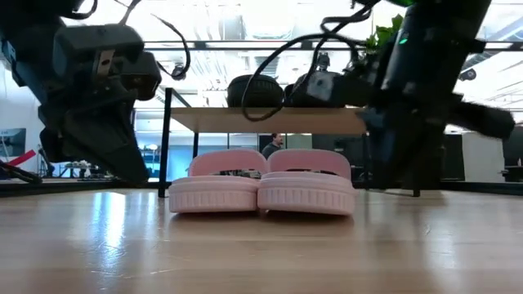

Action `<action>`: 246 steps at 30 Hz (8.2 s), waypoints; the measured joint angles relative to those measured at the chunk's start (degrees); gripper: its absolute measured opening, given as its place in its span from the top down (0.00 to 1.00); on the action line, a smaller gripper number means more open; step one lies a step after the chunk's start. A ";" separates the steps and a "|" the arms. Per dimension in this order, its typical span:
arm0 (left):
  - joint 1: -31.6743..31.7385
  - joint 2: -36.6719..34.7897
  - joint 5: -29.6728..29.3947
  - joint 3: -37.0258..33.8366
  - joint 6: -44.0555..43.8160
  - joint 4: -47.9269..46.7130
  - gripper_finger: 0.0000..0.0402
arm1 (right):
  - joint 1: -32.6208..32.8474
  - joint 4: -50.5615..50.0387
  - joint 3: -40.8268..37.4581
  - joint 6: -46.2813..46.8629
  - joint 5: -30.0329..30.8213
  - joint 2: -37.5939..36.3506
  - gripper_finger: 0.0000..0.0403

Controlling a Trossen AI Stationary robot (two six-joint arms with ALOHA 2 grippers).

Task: Pick and place slides into the shelf
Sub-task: Adjust the pink slides, then put the right pink slide under the shelf, then put the left pink slide under the shelf, then adjust the pink slides

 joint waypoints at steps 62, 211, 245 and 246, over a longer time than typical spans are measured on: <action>3.91 -14.69 -2.84 0.35 11.76 -12.90 0.96 | 10.24 20.31 -1.25 7.04 -5.34 0.21 0.98; -6.96 15.98 -24.93 31.94 -49.31 -40.52 0.96 | 10.59 -9.02 -7.91 -2.95 7.10 -17.94 0.98; 13.57 6.78 -25.19 1.77 -54.42 -1.62 0.96 | 10.74 -8.92 -7.96 -1.52 8.69 -17.94 0.98; 14.19 7.10 -24.97 2.19 -53.88 -1.36 0.96 | 10.74 -8.89 -7.96 -1.52 8.69 -17.94 0.98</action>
